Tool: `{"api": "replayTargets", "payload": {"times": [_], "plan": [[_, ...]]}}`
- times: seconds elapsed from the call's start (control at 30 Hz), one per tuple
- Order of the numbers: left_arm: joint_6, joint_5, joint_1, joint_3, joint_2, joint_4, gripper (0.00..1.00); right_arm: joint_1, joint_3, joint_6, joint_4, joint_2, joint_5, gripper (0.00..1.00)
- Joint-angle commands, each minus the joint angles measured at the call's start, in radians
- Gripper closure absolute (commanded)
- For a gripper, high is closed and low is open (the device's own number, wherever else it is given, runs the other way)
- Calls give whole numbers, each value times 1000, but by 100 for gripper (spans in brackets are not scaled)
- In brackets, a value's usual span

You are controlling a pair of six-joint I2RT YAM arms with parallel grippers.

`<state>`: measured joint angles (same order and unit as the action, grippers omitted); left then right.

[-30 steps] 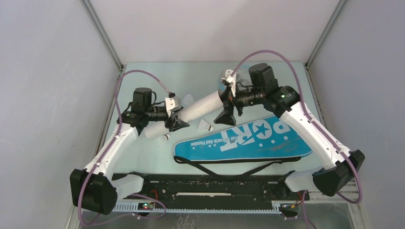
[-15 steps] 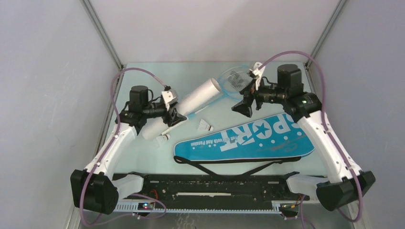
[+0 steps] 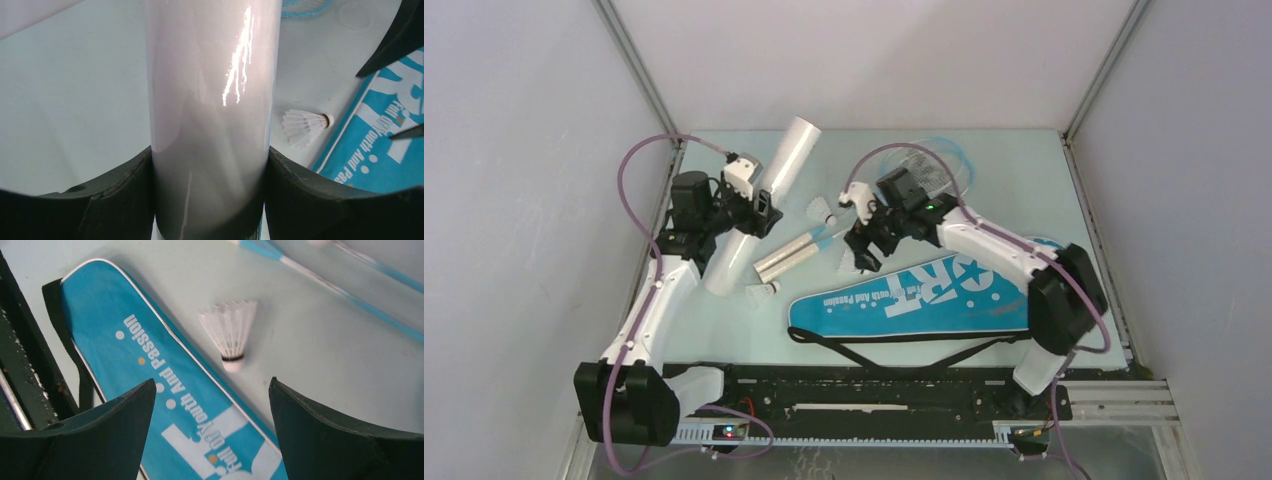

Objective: Pack up the badminton gear
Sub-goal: Pick up the shuttlecock at the center of the board.

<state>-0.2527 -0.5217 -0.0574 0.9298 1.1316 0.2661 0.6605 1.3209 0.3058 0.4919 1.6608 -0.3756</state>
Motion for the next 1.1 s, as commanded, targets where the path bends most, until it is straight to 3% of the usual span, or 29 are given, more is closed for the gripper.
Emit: {"api": "replayTargets", "payload": {"times": [0.0,0.4,0.83,1.07], "plan": [[58,73,27,80,-34,-59,84,37,147,178,54,108,-25,8],[76,85,87,71,-43,-67,84,133,495,547,362,387,-29,9],[64,60,105,61,-56,-66,84,201,650,768,553,566,102,16],[66,44,106,60,-49,-65,84,229,660,833,591,601,253,39]]}}
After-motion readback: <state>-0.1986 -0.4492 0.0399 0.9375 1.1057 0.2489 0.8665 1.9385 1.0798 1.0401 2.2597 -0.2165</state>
